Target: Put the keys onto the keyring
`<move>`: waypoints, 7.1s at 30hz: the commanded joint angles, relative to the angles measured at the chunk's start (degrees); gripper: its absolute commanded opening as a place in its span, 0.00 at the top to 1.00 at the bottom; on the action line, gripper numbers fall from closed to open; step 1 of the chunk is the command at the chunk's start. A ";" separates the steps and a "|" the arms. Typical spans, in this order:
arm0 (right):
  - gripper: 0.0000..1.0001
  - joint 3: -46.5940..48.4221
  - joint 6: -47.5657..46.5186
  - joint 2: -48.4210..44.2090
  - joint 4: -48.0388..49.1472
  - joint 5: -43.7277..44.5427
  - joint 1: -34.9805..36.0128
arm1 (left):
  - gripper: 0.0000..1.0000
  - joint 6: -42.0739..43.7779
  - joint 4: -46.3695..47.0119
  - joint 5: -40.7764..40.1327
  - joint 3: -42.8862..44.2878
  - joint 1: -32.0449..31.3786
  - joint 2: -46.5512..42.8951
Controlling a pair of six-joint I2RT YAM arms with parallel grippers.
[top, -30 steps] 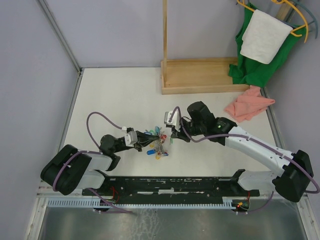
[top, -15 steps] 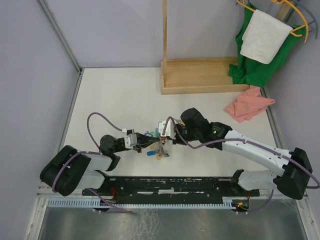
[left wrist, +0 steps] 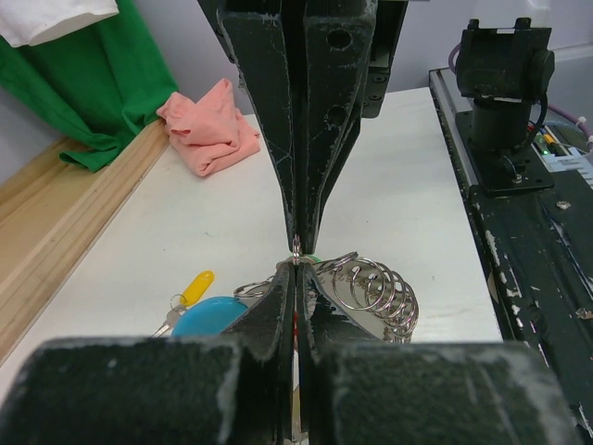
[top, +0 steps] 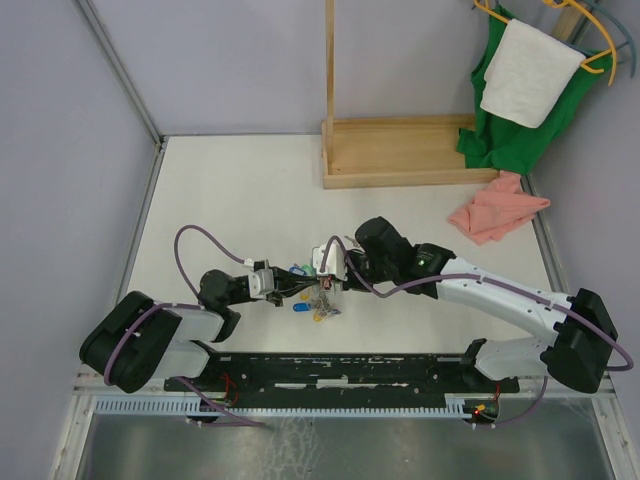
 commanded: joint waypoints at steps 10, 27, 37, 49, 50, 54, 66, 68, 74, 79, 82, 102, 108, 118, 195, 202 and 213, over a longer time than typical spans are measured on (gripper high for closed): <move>0.99 3.21 0.42 0.41 2.84 -2.53 0.61 | 0.97 1.17 12.64 1.96 1.04 0.21 -0.49; 0.99 3.16 2.33 -0.39 3.99 -3.56 0.87 | 0.97 1.05 12.59 1.70 1.25 0.23 -0.06; 0.99 2.83 2.92 -0.73 4.53 -3.80 1.04 | 0.97 0.79 12.61 1.80 1.56 0.17 0.36; 0.99 3.33 3.17 0.08 2.68 -2.38 1.17 | 0.97 0.59 12.66 1.72 1.65 0.23 0.15; 0.99 3.46 3.09 0.23 2.37 -2.17 1.18 | 0.97 0.59 12.59 1.75 1.65 0.17 0.13; 0.99 3.94 3.01 0.68 1.38 -1.68 1.11 | 0.97 0.59 12.58 1.69 1.65 0.23 -0.01; 0.99 5.01 3.14 1.89 -0.38 -1.16 1.19 | 0.97 0.72 12.72 1.10 1.41 0.17 -0.27; 0.99 5.24 3.09 2.08 -0.76 -0.86 1.15 | 0.97 0.84 12.65 0.87 1.31 0.22 -0.46; 0.99 4.82 3.66 1.37 1.20 -1.19 1.14 | 0.97 0.61 12.56 1.28 1.43 0.23 -0.41; 0.99 4.48 3.87 1.10 2.04 -1.97 1.12 | 0.97 0.59 12.57 1.41 1.43 0.18 -0.34; 0.99 4.36 4.04 0.78 2.36 -1.85 1.17 | 0.97 0.51 12.49 1.52 1.47 0.21 -0.35; 0.99 3.77 4.40 -0.34 2.44 -1.97 1.25 | 0.97 0.82 11.62 1.29 1.65 0.16 -0.68; 0.99 4.55 4.02 0.99 -0.49 -0.73 1.21 | 0.97 1.94 9.28 1.07 1.73 0.18 -1.91; 0.99 4.27 4.18 0.14 1.92 -1.60 1.23 | 0.97 2.00 8.36 1.58 2.00 0.22 -2.00; 0.99 3.86 4.82 -1.21 2.87 -2.51 1.23 | 0.97 3.13 4.72 1.59 2.64 0.17 -2.29; 0.99 4.29 4.68 -0.26 1.31 -1.44 1.23 | 0.97 3.40 4.30 1.57 2.61 0.12 -2.65; 0.99 4.90 4.81 0.40 0.49 -1.57 1.28 | 0.97 3.58 4.28 1.33 2.62 0.14 -2.84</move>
